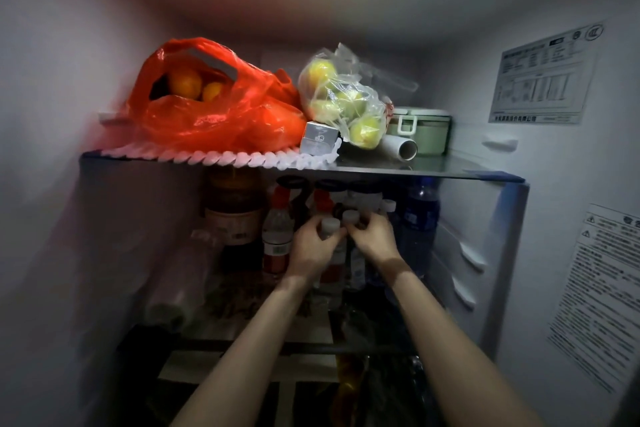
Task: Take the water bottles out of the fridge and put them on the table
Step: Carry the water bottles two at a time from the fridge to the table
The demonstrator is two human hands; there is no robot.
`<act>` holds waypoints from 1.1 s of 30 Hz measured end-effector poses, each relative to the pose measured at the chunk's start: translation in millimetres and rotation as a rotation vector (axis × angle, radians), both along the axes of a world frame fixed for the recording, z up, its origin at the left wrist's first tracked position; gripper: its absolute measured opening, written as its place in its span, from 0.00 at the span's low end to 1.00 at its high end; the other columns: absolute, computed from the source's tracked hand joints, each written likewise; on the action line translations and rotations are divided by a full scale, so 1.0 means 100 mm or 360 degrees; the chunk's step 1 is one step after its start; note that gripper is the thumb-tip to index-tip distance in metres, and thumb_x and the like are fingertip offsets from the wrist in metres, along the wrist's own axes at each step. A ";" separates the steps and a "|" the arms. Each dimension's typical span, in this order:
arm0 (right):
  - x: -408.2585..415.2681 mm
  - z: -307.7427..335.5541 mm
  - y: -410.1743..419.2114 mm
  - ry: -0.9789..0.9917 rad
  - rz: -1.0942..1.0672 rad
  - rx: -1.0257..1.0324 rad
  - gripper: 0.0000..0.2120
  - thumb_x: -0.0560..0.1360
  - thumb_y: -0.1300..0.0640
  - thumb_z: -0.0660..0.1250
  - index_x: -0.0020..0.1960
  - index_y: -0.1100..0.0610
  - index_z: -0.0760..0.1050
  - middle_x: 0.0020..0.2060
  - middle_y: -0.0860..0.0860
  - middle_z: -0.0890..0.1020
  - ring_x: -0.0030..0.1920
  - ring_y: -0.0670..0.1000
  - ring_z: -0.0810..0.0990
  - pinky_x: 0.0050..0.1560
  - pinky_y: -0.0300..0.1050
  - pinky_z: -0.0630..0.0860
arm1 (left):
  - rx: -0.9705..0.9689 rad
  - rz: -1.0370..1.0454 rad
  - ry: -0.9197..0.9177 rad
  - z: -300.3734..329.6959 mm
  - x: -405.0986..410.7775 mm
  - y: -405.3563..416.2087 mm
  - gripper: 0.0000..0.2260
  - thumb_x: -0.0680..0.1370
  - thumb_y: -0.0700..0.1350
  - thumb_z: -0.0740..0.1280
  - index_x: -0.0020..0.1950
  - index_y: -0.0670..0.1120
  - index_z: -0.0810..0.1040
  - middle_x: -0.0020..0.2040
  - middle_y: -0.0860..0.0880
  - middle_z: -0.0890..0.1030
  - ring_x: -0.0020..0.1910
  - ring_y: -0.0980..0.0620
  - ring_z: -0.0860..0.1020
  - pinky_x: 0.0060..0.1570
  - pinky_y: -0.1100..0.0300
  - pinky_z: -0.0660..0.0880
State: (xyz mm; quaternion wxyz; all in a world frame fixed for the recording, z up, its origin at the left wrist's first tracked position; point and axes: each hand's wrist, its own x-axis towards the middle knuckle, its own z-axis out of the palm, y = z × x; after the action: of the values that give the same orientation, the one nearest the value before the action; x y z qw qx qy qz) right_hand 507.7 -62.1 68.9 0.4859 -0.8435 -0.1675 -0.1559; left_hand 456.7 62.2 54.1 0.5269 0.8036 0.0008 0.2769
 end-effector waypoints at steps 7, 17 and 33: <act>-0.15 -0.20 -0.04 -0.0050 0.0051 0.0194 0.09 0.78 0.51 0.69 0.56 0.53 0.74 0.51 0.49 0.80 0.54 0.50 0.78 0.50 0.41 0.71 | -0.0074 -0.0097 0.0018 -0.09 -0.10 0.04 0.12 0.78 0.48 0.70 0.58 0.45 0.76 0.50 0.50 0.81 0.49 0.54 0.79 0.43 0.65 0.73; -0.51 -0.39 -0.19 -0.0259 -0.0185 0.0501 0.09 0.76 0.53 0.72 0.54 0.55 0.80 0.45 0.48 0.83 0.46 0.44 0.81 0.45 0.36 0.75 | -0.0167 0.0205 -0.0104 -0.15 -0.44 0.03 0.12 0.76 0.52 0.71 0.54 0.46 0.78 0.47 0.52 0.81 0.46 0.55 0.79 0.42 0.70 0.71; -2.41 0.33 -0.68 -0.0349 0.0045 0.0509 0.11 0.75 0.51 0.73 0.51 0.57 0.80 0.42 0.48 0.84 0.41 0.44 0.82 0.42 0.40 0.78 | -0.0019 0.0372 -0.0328 0.49 -2.49 -0.21 0.14 0.76 0.54 0.71 0.54 0.47 0.80 0.45 0.50 0.83 0.45 0.50 0.82 0.48 0.53 0.80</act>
State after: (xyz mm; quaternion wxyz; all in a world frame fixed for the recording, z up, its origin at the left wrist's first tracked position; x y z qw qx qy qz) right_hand 266.8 -130.1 101.7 0.5948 -0.7310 -0.2043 -0.2646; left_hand 207.8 41.1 102.8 0.4931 0.7623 0.0419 0.4172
